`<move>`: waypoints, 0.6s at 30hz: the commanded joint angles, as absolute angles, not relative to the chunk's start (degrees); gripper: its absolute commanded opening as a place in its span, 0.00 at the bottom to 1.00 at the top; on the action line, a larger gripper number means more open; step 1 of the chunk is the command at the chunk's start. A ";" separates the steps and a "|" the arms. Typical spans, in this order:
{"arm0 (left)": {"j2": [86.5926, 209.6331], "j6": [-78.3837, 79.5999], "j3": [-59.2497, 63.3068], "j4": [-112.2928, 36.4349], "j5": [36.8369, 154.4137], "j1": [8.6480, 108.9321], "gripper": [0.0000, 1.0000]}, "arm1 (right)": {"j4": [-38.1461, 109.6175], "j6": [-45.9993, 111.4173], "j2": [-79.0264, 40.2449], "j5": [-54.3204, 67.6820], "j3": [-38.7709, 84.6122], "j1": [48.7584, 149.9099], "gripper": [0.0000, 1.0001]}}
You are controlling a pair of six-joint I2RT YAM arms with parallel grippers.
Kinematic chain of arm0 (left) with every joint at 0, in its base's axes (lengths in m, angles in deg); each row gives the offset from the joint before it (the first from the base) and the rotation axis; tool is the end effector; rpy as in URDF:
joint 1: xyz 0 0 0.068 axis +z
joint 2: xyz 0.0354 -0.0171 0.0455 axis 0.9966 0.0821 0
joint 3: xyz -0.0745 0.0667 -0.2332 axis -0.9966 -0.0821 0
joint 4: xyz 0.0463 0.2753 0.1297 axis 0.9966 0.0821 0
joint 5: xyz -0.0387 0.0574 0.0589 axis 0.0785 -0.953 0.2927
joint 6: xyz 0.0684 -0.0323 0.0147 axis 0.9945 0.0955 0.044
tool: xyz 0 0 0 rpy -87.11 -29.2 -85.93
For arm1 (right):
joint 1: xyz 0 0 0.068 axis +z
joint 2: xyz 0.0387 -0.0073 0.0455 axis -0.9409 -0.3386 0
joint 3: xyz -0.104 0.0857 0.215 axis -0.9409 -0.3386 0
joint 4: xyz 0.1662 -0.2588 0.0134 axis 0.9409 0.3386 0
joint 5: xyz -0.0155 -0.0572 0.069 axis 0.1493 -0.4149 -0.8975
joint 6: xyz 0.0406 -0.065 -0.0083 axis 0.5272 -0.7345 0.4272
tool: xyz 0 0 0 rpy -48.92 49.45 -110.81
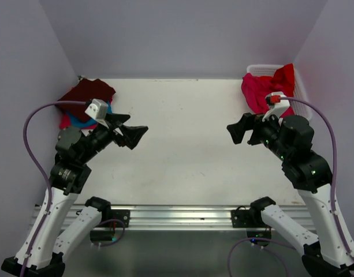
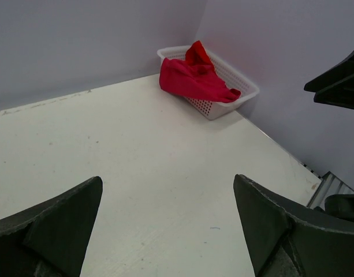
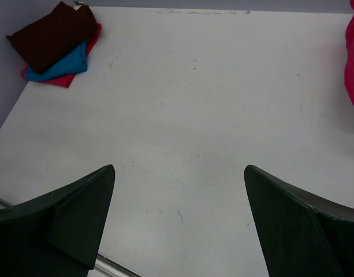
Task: Fold and stack the t-shirts
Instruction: Grab the tshirt from the pile
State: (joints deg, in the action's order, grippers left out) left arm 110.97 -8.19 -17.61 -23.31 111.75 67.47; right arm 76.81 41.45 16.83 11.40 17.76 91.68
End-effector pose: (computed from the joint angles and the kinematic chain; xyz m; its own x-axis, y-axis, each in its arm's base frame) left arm 0.2126 -0.0968 0.3995 -0.2067 -0.2668 -0.9413 0.6397 0.6911 -0.3364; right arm 0.2037 0.0836 0.4284 -0.3583 0.1469 -0.9220 -0.3271 0.9052 0.2714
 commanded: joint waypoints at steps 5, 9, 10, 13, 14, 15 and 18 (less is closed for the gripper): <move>111.29 -7.15 -19.44 -29.94 115.13 67.10 1.00 | 68.02 42.24 15.99 15.71 13.92 92.09 0.99; 112.17 -6.27 -16.97 -27.22 114.88 67.10 1.00 | 67.47 43.12 8.62 21.87 16.35 92.00 0.99; 111.73 -6.10 -17.14 -27.12 114.53 67.10 1.00 | 68.70 43.21 6.17 25.10 18.11 92.00 0.99; 111.12 -5.65 -17.67 -27.48 114.34 67.10 1.00 | 71.35 43.03 -0.70 33.18 23.21 92.00 0.99; 111.20 -5.57 -17.67 -27.48 114.35 67.10 1.00 | 71.26 42.95 -1.76 35.48 24.44 92.00 0.99; 111.64 -5.57 -17.58 -27.48 114.35 67.10 1.00 | 70.65 42.95 -3.94 37.59 25.06 92.00 0.99; 112.69 -5.30 -17.06 -26.42 113.91 67.10 1.00 | 70.12 42.94 -9.29 48.30 27.78 91.92 0.99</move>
State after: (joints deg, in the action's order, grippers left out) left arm 111.89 -6.66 -19.40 -25.78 113.60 67.47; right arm 71.08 42.43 -6.80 34.46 23.01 91.94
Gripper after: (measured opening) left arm 0.997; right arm 0.987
